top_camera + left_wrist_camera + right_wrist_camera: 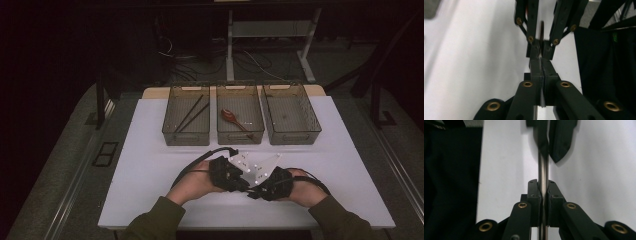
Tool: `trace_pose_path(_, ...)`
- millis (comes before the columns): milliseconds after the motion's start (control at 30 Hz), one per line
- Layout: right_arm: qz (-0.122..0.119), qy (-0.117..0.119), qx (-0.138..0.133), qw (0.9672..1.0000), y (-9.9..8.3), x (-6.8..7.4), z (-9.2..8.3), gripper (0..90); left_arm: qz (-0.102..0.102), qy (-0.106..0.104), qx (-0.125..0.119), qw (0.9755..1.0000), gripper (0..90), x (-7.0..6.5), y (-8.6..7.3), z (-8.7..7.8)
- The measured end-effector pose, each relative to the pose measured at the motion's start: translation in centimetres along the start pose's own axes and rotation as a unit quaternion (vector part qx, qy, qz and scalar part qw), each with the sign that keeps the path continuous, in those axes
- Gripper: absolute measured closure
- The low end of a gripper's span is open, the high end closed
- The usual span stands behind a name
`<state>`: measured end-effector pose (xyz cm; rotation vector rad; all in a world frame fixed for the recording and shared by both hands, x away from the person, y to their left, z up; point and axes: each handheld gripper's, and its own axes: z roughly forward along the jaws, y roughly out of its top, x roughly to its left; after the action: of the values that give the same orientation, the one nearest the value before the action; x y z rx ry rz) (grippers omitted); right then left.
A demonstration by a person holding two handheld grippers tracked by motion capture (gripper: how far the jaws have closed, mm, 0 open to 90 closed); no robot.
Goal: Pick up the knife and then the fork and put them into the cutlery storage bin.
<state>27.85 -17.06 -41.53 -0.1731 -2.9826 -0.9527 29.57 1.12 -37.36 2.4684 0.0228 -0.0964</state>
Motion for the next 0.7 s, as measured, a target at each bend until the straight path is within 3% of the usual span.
trace_pose_path(33,0.003,-0.002,0.007,1.0000,-0.1,0.1,0.2,84.0,-0.009,-0.012,-0.003,0.9999,87.2,0.1,-0.1,-0.2)
trace_pose_path(133,0.006,-0.005,-0.004,1.0000,-0.4,-0.3,0.2,84.0,-0.009,0.004,-0.002,0.9999,79.9,0.3,-0.6,-0.5)
trace_pose_path(233,0.012,-0.014,-0.008,0.9998,-0.7,-0.7,-0.4,83.9,-0.032,0.013,-0.017,0.9993,72.7,0.1,-1.2,-1.1)
trace_pose_path(300,0.018,-0.021,-0.011,0.9995,-0.9,-0.9,-0.8,83.9,-0.035,0.029,-0.032,0.9985,66.9,0.2,-1.6,-1.8)
trace_pose_path(500,0.063,-0.052,-0.001,0.9967,-2.2,-1.9,-2.0,83.8,-0.070,0.062,-0.089,0.9917,52.5,0.1,-3.4,-4.0)
trace_pose_path(700,0.114,-0.094,-0.004,0.9890,-3.8,-3.2,-4.5,83.7,-0.098,0.088,-0.119,0.9841,44.1,-0.4,-5.7,-5.7)
